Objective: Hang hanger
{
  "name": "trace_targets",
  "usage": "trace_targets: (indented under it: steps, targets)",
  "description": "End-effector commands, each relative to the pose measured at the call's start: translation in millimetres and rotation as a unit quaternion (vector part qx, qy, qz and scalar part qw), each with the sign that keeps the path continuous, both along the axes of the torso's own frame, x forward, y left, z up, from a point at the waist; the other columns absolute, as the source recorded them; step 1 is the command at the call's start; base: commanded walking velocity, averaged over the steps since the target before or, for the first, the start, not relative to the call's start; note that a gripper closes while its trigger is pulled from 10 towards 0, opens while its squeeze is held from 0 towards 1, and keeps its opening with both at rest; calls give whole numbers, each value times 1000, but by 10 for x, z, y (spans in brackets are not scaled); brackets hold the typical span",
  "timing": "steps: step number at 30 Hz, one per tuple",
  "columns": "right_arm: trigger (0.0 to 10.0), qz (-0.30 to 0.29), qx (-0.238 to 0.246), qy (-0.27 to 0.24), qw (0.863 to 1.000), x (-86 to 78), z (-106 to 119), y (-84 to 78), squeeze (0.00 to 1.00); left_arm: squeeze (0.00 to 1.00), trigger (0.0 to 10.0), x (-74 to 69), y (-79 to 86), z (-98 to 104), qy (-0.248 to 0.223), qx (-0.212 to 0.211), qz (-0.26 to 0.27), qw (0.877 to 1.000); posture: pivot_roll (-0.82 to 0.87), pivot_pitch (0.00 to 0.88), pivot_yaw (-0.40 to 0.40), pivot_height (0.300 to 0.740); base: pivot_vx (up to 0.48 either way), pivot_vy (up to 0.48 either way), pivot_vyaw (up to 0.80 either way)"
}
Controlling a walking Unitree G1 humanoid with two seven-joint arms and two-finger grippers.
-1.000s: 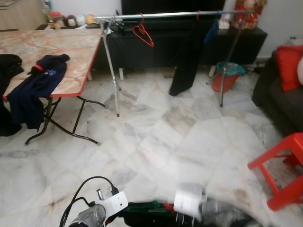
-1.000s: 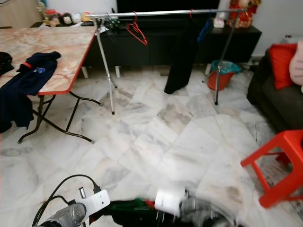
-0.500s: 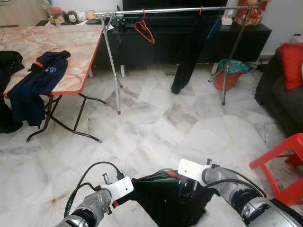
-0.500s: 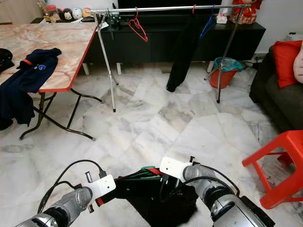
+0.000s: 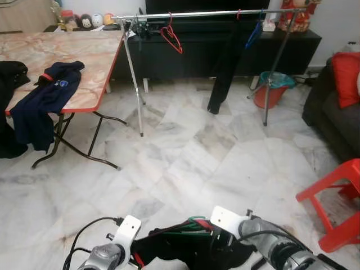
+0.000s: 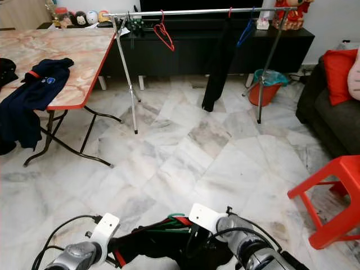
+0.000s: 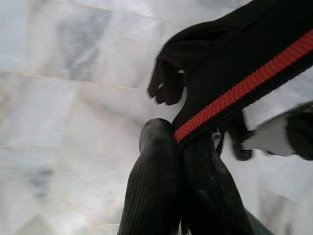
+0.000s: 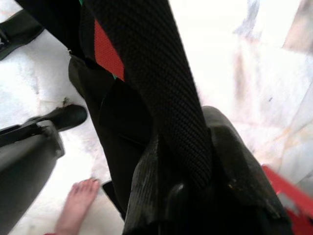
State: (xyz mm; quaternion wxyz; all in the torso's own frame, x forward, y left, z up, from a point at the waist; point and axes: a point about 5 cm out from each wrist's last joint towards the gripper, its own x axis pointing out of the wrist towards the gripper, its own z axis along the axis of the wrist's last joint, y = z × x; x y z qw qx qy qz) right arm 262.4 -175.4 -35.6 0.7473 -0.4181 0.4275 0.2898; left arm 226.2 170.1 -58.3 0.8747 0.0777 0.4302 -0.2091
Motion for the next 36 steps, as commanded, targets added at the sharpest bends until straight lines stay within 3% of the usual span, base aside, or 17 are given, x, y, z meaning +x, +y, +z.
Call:
trace_targets:
  steps: [1,9,10,11,12,19,27,28,36]
  targets:
    - [10000,-103,-55,-2,993,-68,11,-455,0,0,10000,-246,325,-114,51,16,53,997,88,0,-14,740,0,0,0]
    - [10000,-132,-31,23,990,-280,-173,-325,0,0,10000,-248,282,-105,47,-30,60,997,101,0,-16,740,0,0,0]
    - [10000,-139,-26,22,990,-297,-186,-317,0,0,10000,-6,200,31,27,-55,53,997,103,0,-17,740,0,0,0]
    - [10000,-157,-15,17,987,-313,-201,-304,0,0,10000,343,69,275,0,-93,40,995,104,0,-18,740,0,0,0]
    - [10000,-173,-2,18,985,-330,-215,-289,0,0,10000,430,21,347,-7,-108,36,993,107,0,-17,740,0,0,0]
    - [10000,-210,50,28,976,-365,-252,-195,0,0,10000,477,-60,397,-10,-150,35,988,116,0,-20,740,0,0,0]
    - [10000,-288,107,-64,949,-117,-88,-220,0,0,10000,440,-115,383,6,-166,15,986,121,0,-23,740,0,0,0]
    - [10000,-300,121,-63,944,-106,-82,-205,0,1000,10000,436,-125,382,6,-169,12,986,122,0,-23,740,0,0,0]
    - [10000,-304,128,-64,942,-108,-87,-182,0,1000,10000,411,-184,401,3,-198,-25,980,128,0,-21,740,0,0,0]
